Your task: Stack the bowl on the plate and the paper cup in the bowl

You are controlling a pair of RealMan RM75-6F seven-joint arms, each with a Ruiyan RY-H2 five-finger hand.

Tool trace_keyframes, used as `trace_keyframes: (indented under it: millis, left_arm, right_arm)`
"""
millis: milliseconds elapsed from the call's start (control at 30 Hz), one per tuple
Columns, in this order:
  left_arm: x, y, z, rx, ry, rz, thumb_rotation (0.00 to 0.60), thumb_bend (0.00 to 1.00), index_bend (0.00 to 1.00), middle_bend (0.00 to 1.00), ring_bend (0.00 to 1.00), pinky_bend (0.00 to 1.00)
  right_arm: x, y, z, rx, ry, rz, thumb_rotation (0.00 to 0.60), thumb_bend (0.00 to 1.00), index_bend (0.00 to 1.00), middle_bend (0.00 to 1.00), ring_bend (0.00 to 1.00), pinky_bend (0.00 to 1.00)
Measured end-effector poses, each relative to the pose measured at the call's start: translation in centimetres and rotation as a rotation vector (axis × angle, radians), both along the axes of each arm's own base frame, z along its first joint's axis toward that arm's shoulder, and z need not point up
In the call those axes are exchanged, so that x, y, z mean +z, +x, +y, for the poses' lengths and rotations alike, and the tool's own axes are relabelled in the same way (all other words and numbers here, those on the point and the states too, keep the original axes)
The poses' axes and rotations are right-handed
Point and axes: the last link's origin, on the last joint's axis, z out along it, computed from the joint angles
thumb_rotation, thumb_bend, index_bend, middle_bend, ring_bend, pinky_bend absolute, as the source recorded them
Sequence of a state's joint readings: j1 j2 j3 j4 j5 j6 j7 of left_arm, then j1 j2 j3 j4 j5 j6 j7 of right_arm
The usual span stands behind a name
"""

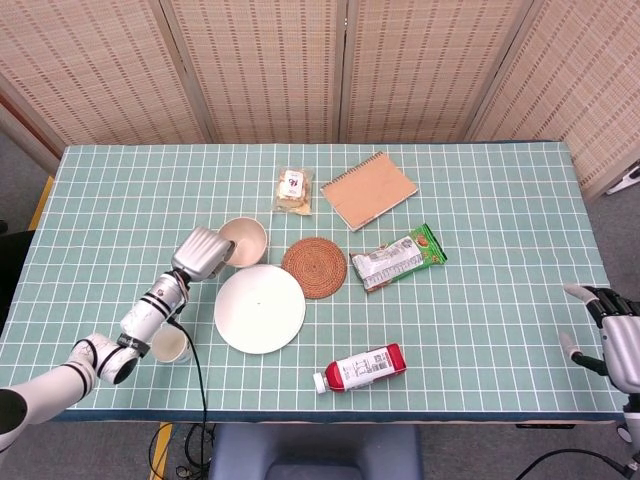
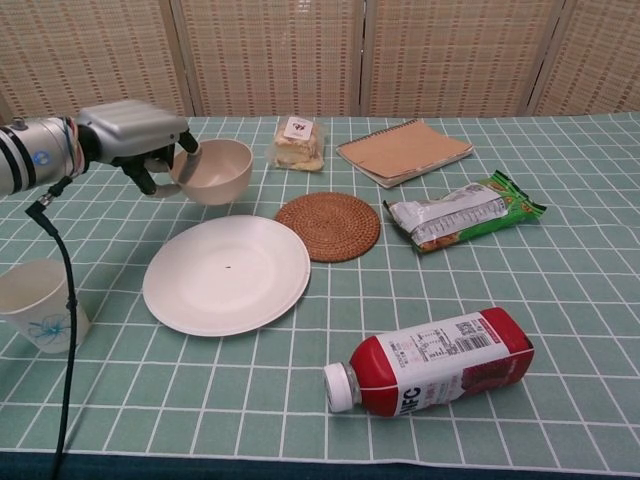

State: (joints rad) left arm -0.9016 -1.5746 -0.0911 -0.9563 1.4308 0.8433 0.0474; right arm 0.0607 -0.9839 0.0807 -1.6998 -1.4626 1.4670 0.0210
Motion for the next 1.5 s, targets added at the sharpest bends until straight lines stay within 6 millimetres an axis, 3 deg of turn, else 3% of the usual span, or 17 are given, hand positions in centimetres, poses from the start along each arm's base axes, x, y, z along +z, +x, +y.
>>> trace_keyframes:
  millis: [467,900,967,1233,1500]
  left_arm:
    - [-0.2,1.6,-5.7,-0.147,-0.182,0.004,0.6,0.45,0.64,1.0,0.92,1.0]
    - [-1.0,1.3,-7.4,-0.162,-0.232,0.076,0.6,0.45,0.64,1.0,0.91,1.0]
    - [-1.1,1.2,-7.5,-0.155,-0.233,0.077,0.6,0.45,0.61,1.0,0.91,1.0]
    - [-1.0,1.1,-7.6,-0.128,-0.234,0.108,0.6,0.42,0.33,0.97,0.89,1.0]
    - [0.1,1.0,-8.0,-0.105,-0.216,0.096,0.6,0.36,0.24,0.91,0.85,0.99]
  right_arm:
    - [0.1,0.1,0.3,-0.001,-0.006,-0.003,0.6,0.28,0.23,0.27,0.2,0.28]
    - [0.1,-0.3,0.5,-0.009,-0.011,-0.006,0.6,0.28,0.23,0.27,0.2,0.28]
    - [0.1,-0.3,0.5,-0.01,-0.011,-0.008,0.6,0.28,0.23,0.27,0.2,0.28]
    - [0.2,-0.4,0.5,-0.011,-0.018,-0.008,0.6,0.28,0.23,0.27,0.2,0.28]
    - [0.1,-0.5,0.5,-0.011,-0.02,-0.012,0.6,0.28,0.23,0.27,0.2,0.28]
